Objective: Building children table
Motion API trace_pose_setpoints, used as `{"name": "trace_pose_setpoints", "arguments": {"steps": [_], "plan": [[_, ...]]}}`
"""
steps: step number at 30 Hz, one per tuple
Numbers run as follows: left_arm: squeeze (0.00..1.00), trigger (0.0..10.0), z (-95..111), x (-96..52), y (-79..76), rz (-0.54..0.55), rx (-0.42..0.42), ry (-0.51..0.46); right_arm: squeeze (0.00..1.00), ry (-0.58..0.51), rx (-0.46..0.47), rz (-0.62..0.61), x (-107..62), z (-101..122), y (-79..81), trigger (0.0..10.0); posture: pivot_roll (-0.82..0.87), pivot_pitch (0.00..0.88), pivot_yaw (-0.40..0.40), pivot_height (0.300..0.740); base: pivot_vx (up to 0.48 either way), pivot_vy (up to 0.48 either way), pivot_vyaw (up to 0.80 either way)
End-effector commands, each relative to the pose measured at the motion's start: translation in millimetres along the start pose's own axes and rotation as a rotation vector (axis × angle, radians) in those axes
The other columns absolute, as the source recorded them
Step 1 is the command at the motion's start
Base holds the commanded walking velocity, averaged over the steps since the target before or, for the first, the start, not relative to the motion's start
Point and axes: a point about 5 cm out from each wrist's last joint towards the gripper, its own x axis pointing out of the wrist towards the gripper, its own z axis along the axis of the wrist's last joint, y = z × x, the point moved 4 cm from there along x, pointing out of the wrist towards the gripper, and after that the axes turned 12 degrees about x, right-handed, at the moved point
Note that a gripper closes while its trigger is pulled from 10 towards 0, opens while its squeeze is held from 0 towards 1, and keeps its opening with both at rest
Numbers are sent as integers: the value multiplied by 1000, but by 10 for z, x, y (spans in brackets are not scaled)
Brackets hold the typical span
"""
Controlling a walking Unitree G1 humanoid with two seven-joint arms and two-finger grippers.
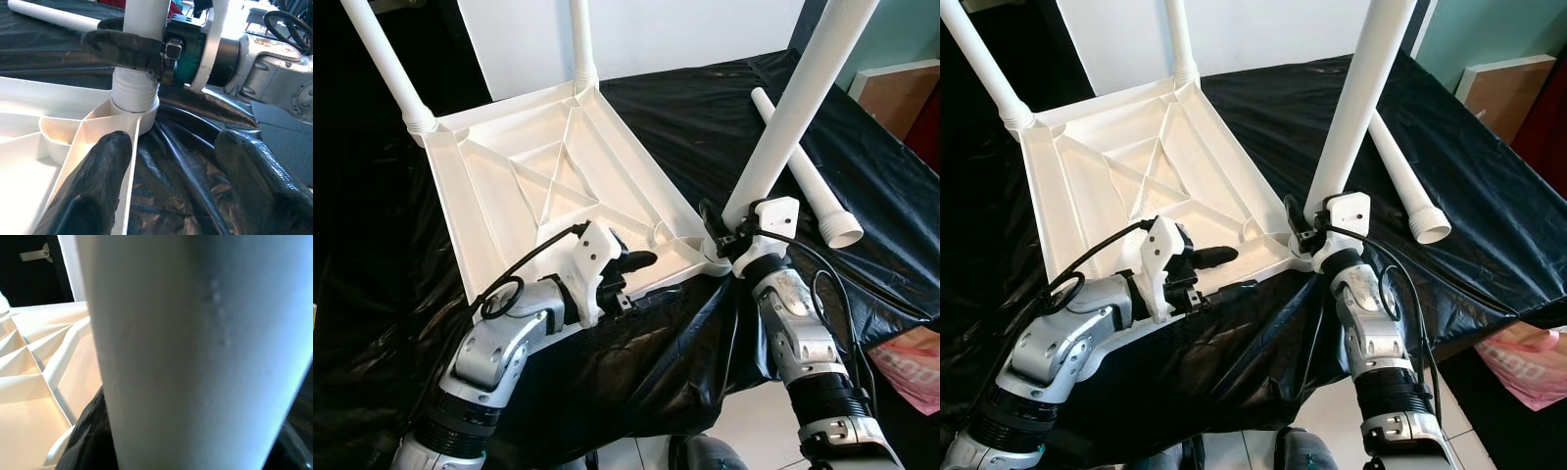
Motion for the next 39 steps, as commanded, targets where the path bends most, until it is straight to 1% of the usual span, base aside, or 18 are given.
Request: {"name": "trace_pose_setpoints", "arguments": {"steps": [1,2,5,6,7,8,13,16,17,21,24,27,28,29,37,39], "plan": [[0,10000,19,-5,-150,-128,-4,-21,0,93,0,-1,-96,-236,-26,10000,-9,123,4,740,0,0,0],[0,10000,19,-5,-150,-128,-4,-21,0,93,0,-1,-96,-236,-26,10000,-9,123,4,740,0,0,0],[0,10000,13,-6,-140,-126,-4,-17,0,104,-63,55,-143,-267,12,10000,-12,121,7,740,0,0,0],[0,10000,13,-6,-140,-126,-4,-17,0,104,-63,55,-143,-267,12,10000,-12,121,7,740,0,0,0],[0,10000,11,-6,-141,-127,-4,-15,0,115,-107,94,-180,-300,38,10000,-12,120,9,740,0,0,0],[0,10000,12,-6,-143,-129,-4,-15,0,119,-124,108,-195,-312,48,10000,-12,120,9,740,0,0,0],[0,10000,16,-8,-146,-132,-3,-13,0,130,-137,119,-210,-348,42,10000,-13,120,12,740,0,0,0],[0,10000,15,-15,-145,-136,-4,-9,0,160,-164,156,-239,-412,65,10000,-14,121,15,740,0,0,0],[0,10000,15,-16,-143,-137,-1,-7,0,162,-150,150,-240,-421,56,10000,-13,121,15,740,0,0,0],[0,10000,24,-22,-137,-136,3,-6,0,170,-24,80,-205,-430,-8,10000,-12,124,15,740,0,0,0],[0,10000,26,-23,-133,-135,3,-6,0,172,-3,63,-191,-427,-22,10000,-11,127,15,740,0,0,0],[0,10000,26,-27,-128,-131,2,-3,0,207,40,-11,-122,-442,-98,10000,-9,131,13,740,0,0,0],[0,10000,26,-27,-128,-131,2,-3,0,207,40,-11,-122,-442,-98,10000,-9,131,13,740,0,0,0],[0,10000,27,-29,-126,-128,2,-3,0,218,63,-26,-105,-447,-106,10000,-5,132,12,740,0,0,0],[0,10000,22,-43,-120,-117,-1,0,0,215,60,-37,-69,-431,-78,10000,-2,135,8,740,0,0,0],[0,10000,20,-48,-114,-111,1,2,0,213,67,-43,-68,-435,-40,10000,-3,138,6,740,0,0,0]]}}
